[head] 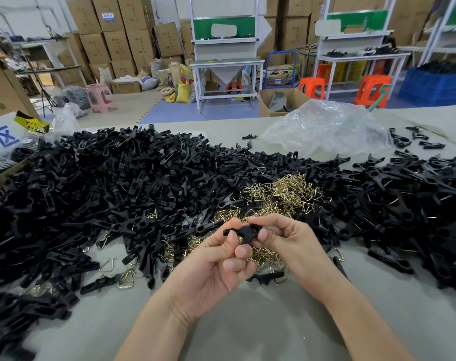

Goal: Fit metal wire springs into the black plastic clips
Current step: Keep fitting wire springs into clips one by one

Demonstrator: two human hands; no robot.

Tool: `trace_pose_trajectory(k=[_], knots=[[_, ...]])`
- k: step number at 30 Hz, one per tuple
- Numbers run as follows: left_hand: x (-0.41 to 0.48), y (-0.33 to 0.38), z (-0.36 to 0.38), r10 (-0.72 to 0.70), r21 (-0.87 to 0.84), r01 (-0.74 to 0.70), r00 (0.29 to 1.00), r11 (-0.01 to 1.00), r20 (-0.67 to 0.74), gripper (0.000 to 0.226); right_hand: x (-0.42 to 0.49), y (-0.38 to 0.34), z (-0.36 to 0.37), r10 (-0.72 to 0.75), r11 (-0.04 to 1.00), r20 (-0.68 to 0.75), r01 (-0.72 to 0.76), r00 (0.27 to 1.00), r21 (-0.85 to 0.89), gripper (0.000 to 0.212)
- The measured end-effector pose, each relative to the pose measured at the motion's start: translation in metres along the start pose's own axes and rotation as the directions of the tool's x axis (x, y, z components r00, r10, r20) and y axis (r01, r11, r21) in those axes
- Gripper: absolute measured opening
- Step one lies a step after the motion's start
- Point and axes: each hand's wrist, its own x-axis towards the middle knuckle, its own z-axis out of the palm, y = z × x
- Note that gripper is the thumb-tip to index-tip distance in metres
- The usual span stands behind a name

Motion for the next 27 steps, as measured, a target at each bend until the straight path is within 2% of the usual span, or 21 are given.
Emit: trace_pose_trajectory(k=[4, 9, 13, 15, 19, 21, 24, 27], knots=[[-0.001, 0.0, 0.0, -0.026, 0.009, 0.026, 1.0, 1.0, 0.015, 0.02, -0.001, -0.003, 0.0, -0.013, 1.0, 0.022, 0.013, 1.0, 0.007, 0.024], [-0.002, -0.001, 0.002, -0.048, 0.015, 0.049, 0.997, 0.999, -0.056, 0.013, -0.001, -0.002, 0.001, -0.007, 1.0, 0.044, 0.006, 0.999, 0.016, 0.017], [-0.002, -0.003, 0.002, -0.03, -0.046, 0.028, 0.999, 0.999, -0.041, 0.024, -0.001, 0.0, 0.002, -0.012, 0.999, 0.01, 0.012, 1.0, 0.037, 0.019], [0.002, -0.004, 0.002, 0.001, -0.052, -0.005, 0.996, 0.999, -0.089, 0.03, 0.0, 0.003, 0.001, -0.018, 0.999, -0.011, 0.018, 1.0, 0.038, 0.02], [0.009, 0.001, 0.005, 0.035, 0.082, -0.02, 0.983, 0.996, -0.181, 0.03, 0.003, 0.006, 0.002, -0.042, 0.996, -0.036, 0.044, 0.998, 0.077, 0.023], [0.01, 0.004, 0.004, 0.045, 0.101, -0.022, 0.972, 0.995, -0.23, 0.028, 0.006, 0.005, 0.0, -0.045, 0.987, -0.117, 0.062, 0.992, 0.146, 0.026], [0.011, 0.003, 0.002, 0.053, 0.123, -0.019, 0.958, 0.992, -0.281, 0.035, 0.007, 0.002, -0.009, 0.013, 0.936, -0.232, 0.07, 0.973, 0.344, 0.024], [0.01, 0.002, 0.0, 0.055, 0.143, -0.014, 0.955, 0.99, -0.291, 0.036, 0.01, -0.019, -0.027, 0.082, 0.786, -0.3, 0.123, 0.95, 0.605, 0.031]])
